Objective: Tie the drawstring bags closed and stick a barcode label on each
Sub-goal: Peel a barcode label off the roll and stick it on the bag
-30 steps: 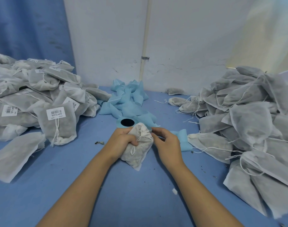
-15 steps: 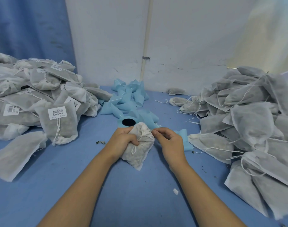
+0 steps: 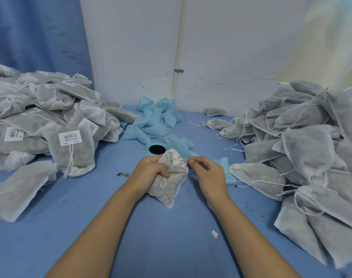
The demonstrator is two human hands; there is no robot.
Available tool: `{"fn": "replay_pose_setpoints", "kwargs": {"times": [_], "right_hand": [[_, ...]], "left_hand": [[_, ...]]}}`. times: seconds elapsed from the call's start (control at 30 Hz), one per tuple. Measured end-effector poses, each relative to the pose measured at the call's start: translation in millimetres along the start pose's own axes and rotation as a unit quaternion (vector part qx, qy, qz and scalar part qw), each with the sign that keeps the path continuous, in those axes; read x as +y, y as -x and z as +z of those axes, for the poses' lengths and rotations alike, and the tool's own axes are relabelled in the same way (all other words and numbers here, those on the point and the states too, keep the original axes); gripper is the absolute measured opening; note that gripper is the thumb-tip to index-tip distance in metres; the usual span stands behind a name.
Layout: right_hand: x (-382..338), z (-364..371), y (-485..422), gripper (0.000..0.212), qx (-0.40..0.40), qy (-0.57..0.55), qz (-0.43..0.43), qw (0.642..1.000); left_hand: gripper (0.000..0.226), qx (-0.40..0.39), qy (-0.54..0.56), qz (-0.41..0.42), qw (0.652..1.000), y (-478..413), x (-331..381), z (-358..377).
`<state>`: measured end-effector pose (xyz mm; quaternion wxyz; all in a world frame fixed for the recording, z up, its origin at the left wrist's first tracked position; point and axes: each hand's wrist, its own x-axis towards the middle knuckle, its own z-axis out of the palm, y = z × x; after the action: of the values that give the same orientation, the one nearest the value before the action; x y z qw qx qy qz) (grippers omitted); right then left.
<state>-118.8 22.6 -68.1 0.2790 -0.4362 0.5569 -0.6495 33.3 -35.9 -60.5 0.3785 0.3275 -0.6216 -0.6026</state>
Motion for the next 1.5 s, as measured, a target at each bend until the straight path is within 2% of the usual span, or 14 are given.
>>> {"fn": "replay_pose_setpoints", "kwargs": {"times": [0.2,0.3,0.4,0.5,0.63,0.7,0.8,0.87,0.97,1.03,1.13,1.2,1.3,1.5], "right_hand": [[1,0,0,0.019,0.015,0.013,0.004,1.0],[3,-2,-2,0.017,0.091,0.025,0.004,0.996],[0,-3,-2,0.018,0.178,-0.073,0.019,0.981],[-7,-2,-1,0.017,0.211,-0.159,0.023,0.964],[-13,0,2,0.016,0.166,-0.161,0.012,0.973],[-15,3,3,0.018,0.15,-0.16,0.021,0.975],[-18,6,5,0.015,0.146,-0.179,0.02,0.973],[-21,8,7,0.022,0.134,-0.181,0.009,0.974],[-24,8,8,0.035,0.109,-0.188,0.008,0.976],[-28,10,8,0.034,0.079,-0.184,0.018,0.98],[-31,18,11,0.024,0.052,-0.168,0.048,0.983],[-32,22,13,0.017,0.064,-0.182,0.08,0.978],[-36,24,13,0.011,0.093,-0.243,0.157,0.953],[-43,33,19,0.005,0.038,-0.287,0.268,0.919]], "left_hand": [[0.039,0.002,-0.004,-0.009,1.0,1,1,0],[0.027,0.012,-0.007,-0.017,1.0,1,2,0],[0.026,0.04,0.004,-0.019,0.999,-1,5,3],[0.019,0.077,-0.023,-0.011,0.997,-3,6,7],[0.023,0.091,-0.015,0.006,0.996,-3,10,15],[0.029,0.111,0.031,0.014,0.993,-4,14,17],[0.027,0.155,0.105,0.013,0.982,-7,19,16],[0.028,0.166,0.124,0.02,0.978,-8,21,14],[0.033,0.171,0.126,0.048,0.976,-8,23,14],[0.033,0.168,0.11,0.068,0.977,-8,23,17],[0.032,0.184,0.089,0.102,0.974,-6,23,23],[0.032,0.218,0.085,0.128,0.964,-4,25,29],[0.034,0.269,0.079,0.164,0.946,-2,30,34],[0.041,0.274,0.053,0.24,0.93,1,33,42]]}}
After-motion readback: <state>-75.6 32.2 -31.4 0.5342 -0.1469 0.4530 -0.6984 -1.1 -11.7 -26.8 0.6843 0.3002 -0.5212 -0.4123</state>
